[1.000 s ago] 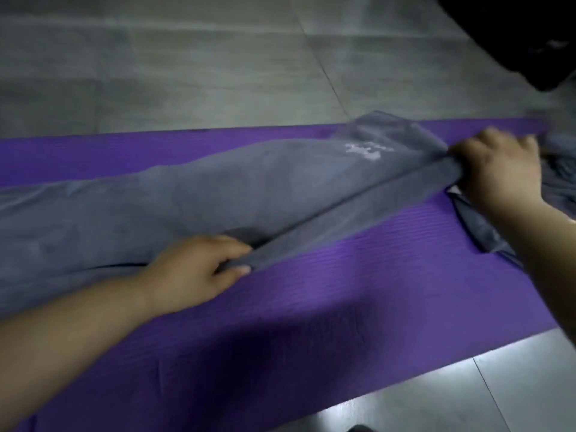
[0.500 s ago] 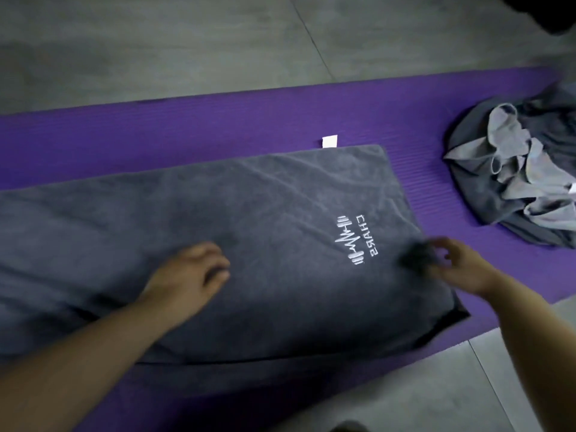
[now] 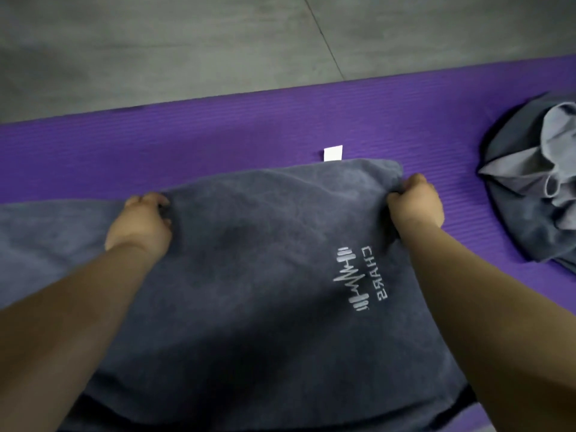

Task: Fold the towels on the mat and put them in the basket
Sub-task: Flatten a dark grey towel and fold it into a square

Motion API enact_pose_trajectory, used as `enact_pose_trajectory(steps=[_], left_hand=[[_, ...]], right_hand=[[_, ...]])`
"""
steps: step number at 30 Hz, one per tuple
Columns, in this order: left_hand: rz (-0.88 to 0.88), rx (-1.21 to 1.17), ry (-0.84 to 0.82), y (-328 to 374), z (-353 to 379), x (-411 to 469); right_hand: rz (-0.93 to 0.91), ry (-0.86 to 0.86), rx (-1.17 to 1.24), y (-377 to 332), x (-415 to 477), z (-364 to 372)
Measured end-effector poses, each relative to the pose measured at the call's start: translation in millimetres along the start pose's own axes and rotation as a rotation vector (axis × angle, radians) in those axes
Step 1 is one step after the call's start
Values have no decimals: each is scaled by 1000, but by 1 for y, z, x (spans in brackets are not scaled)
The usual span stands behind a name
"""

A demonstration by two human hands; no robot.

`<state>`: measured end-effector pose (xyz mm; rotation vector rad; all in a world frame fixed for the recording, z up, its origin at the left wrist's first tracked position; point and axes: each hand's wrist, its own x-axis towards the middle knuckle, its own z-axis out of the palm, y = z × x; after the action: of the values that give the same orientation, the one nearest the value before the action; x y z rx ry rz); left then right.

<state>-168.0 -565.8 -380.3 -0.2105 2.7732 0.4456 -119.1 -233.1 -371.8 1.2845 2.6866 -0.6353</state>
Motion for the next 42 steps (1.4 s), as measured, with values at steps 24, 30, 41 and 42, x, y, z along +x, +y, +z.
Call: enact_pose_trajectory(steps=[24, 30, 41, 42], left_hand=[[1141, 182, -131, -19, 77, -168], [1110, 71, -172, -2, 79, -181], [1056, -76, -131, 10, 77, -170], [1019, -119, -36, 8, 76, -160]], right_hand=[[180, 4, -77, 153, -93, -43], [267, 91, -71, 165, -90, -68], [-6, -52, -196, 131, -80, -45], [24, -35, -197, 137, -79, -51]])
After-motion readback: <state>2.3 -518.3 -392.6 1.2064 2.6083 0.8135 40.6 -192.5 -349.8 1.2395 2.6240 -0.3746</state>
